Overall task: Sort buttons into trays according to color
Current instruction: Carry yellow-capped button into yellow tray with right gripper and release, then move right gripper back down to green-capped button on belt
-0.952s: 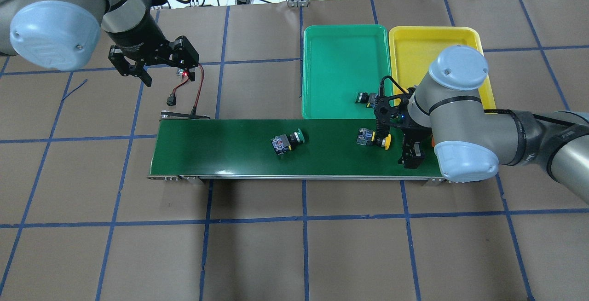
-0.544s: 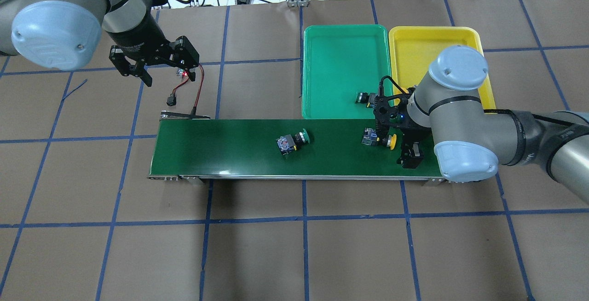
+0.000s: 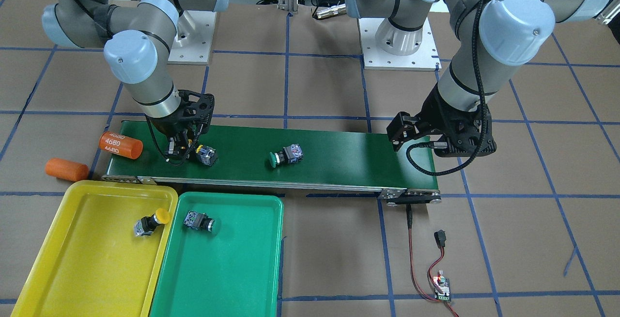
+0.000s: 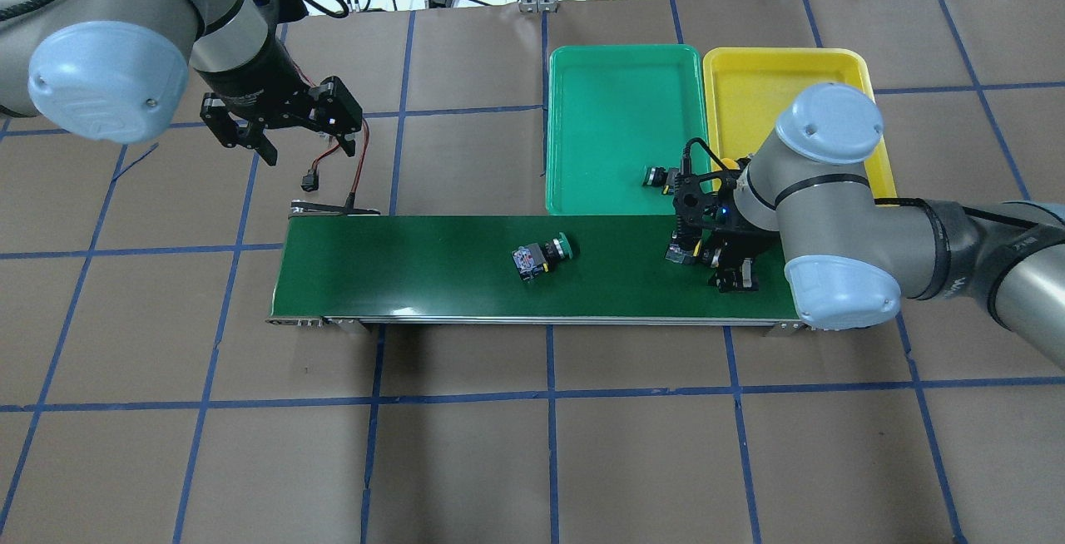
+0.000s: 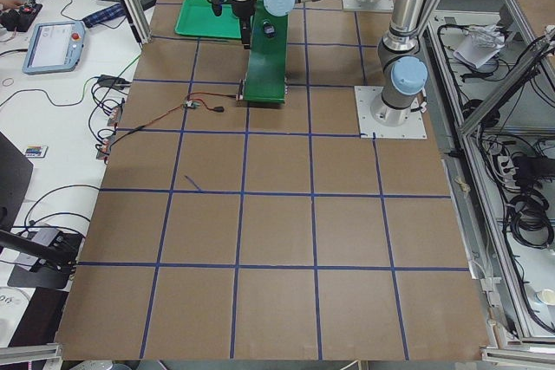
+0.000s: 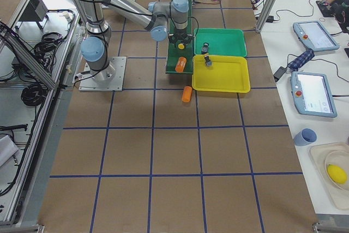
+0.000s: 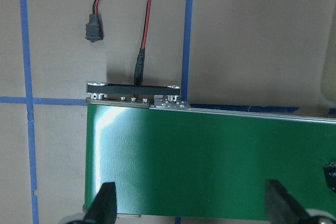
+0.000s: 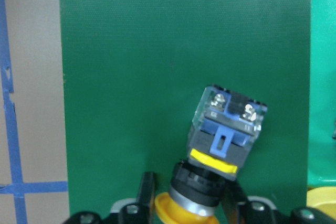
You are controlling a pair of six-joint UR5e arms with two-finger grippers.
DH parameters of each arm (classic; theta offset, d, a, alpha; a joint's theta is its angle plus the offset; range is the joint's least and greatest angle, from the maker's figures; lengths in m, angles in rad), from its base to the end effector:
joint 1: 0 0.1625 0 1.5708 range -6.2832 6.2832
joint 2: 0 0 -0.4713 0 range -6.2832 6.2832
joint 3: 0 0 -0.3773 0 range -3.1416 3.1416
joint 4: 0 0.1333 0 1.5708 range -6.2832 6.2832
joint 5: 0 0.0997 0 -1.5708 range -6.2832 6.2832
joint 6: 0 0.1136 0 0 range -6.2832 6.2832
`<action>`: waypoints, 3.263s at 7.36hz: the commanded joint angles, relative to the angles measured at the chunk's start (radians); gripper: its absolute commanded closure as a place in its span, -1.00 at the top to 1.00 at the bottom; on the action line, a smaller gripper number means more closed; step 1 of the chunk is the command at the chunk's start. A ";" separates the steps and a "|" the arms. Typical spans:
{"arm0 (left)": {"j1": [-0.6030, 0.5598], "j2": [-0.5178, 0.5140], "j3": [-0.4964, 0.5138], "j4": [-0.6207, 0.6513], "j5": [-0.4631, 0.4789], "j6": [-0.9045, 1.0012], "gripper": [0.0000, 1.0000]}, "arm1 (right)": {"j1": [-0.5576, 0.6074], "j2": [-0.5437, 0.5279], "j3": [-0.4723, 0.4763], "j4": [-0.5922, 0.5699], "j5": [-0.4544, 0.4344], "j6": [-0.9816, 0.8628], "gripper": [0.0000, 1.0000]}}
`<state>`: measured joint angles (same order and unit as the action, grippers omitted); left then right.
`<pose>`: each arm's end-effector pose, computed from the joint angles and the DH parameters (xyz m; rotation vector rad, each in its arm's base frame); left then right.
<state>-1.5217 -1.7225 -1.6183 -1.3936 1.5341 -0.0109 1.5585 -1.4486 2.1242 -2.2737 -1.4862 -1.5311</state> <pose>-0.1109 -0.5443 0.4380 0.0937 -3.1029 -0.0331 0.1373 -0.4563 0.2839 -2.1340 2.2453 -0.1217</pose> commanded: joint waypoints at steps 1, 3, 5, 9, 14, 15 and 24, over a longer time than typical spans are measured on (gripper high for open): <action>0.000 0.001 -0.002 0.005 0.000 0.000 1.00 | 0.000 -0.001 -0.003 -0.007 0.001 -0.001 -0.60; 0.000 -0.014 0.008 0.022 0.001 -0.006 1.00 | 0.000 0.001 -0.071 -0.009 0.001 -0.001 -0.66; 0.000 -0.005 -0.002 0.033 0.001 -0.003 1.00 | -0.023 0.126 -0.247 -0.010 -0.012 -0.035 -0.66; 0.005 0.012 -0.017 0.031 -0.002 0.003 1.00 | -0.199 0.342 -0.386 -0.111 0.004 -0.343 -0.39; 0.005 0.012 -0.018 0.030 0.000 0.009 1.00 | -0.037 0.188 -0.372 0.092 -0.005 -0.340 1.00; 0.005 0.014 -0.017 0.030 0.001 0.009 1.00 | 0.016 0.147 -0.363 0.149 -0.012 -0.278 1.00; 0.011 0.026 -0.014 0.019 0.058 0.009 1.00 | 0.075 0.134 -0.285 0.140 -0.020 -0.244 1.00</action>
<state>-1.5110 -1.6956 -1.6337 -1.3802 1.5537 -0.0017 1.6336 -1.3173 1.8377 -2.1340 -1.5052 -1.7738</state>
